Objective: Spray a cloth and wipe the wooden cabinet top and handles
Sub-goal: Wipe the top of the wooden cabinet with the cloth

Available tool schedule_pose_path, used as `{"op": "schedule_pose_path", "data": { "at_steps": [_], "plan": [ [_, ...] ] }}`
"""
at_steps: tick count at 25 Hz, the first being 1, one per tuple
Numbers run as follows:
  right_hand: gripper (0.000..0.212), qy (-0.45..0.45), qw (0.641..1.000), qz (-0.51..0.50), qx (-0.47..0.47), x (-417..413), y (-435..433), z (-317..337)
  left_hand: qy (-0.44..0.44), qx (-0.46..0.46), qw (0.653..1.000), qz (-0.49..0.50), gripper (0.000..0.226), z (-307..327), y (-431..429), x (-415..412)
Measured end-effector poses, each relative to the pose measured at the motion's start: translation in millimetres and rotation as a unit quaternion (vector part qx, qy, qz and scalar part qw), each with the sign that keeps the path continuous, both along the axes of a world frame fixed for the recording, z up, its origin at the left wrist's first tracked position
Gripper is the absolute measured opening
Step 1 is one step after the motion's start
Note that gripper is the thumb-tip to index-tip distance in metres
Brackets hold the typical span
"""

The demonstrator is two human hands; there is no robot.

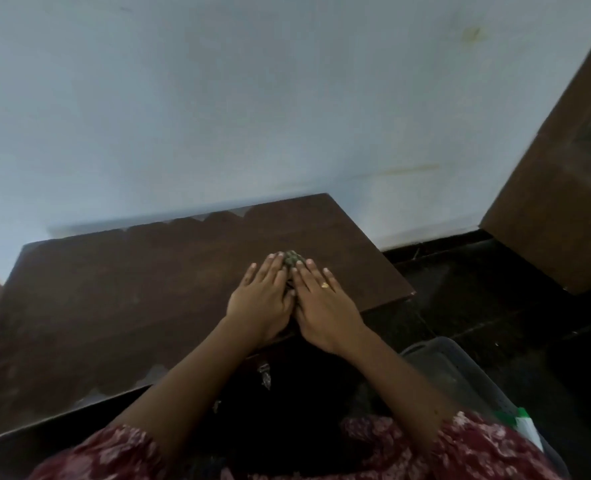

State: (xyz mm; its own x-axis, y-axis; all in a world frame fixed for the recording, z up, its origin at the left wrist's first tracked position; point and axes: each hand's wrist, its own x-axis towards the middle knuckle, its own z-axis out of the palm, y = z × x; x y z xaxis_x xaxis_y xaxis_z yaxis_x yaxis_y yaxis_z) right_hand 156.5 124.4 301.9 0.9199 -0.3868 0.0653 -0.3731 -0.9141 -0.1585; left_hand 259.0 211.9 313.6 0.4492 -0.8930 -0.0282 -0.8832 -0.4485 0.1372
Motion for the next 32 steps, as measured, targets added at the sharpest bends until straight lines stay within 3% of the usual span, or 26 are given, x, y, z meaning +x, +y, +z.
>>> {"op": "schedule_pose_path", "data": {
  "at_steps": [7, 13, 23, 28, 32],
  "plan": [
    [0.058, -0.01, 0.996, -0.072, 0.047, 48.4, -56.1, -0.3, 0.044, -0.02, 0.998, -0.03, 0.056, -2.3, -74.8, 49.0],
    [0.057, -0.015, 0.998, -0.045, 0.035, 135.3, -99.7, -1.9, 0.02, -0.001, 1.0, 0.022, 0.056, -2.7, -110.9, 126.7],
    [0.056, -0.055, 0.992, 0.113, 0.017, 257.2, 22.1, -4.3, -0.011, 0.026, 0.983, 0.183, 0.055, -7.2, 30.9, 220.2],
    [0.056, -0.028, 0.988, 0.145, 0.034, 242.5, 36.2, -1.0, 0.016, -0.006, 0.983, 0.181, 0.055, -6.4, 54.0, 209.5],
    [0.057, -0.021, 0.997, 0.064, 0.022, 223.6, 21.1, -6.3, 0.037, -0.036, 0.991, 0.127, 0.053, -6.7, 26.1, 190.8]
  ]
}}
